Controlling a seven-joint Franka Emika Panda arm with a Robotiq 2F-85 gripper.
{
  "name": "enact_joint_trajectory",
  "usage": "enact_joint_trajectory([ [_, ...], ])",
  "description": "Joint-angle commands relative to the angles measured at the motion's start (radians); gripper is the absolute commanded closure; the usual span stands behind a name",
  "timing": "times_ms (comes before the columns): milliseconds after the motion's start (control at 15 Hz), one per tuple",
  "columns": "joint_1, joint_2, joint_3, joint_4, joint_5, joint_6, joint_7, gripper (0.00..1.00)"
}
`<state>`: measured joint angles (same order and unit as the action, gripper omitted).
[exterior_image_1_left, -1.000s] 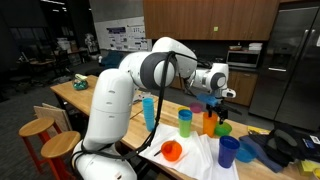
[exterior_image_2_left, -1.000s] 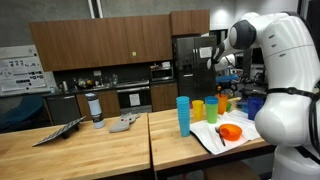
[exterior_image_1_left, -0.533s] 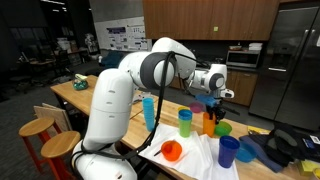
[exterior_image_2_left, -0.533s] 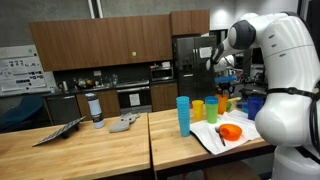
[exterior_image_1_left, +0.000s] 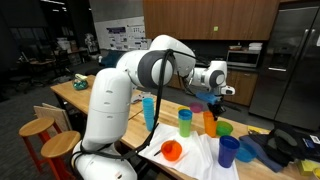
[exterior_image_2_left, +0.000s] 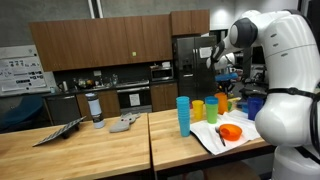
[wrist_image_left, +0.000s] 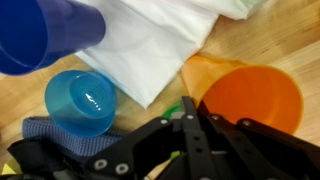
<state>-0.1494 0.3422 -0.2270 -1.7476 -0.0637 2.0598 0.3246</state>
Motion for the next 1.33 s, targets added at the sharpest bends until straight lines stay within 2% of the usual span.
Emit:
enact_joint_trajectory([
  [0,0.009,-0.099,-0.004,-0.044,-0.04,0.005,0.019,0.99],
  [533,-0.008,-0.231,0.003,-0.035,-0.036,-0.012,0.008,0.99],
  [667,-0.006,-0.279,0.004,-0.06,-0.044,0.005,0.034,0.99],
  [1267,-0.018,-0.448,0.022,-0.112,-0.031,0.022,0.002,0.99],
])
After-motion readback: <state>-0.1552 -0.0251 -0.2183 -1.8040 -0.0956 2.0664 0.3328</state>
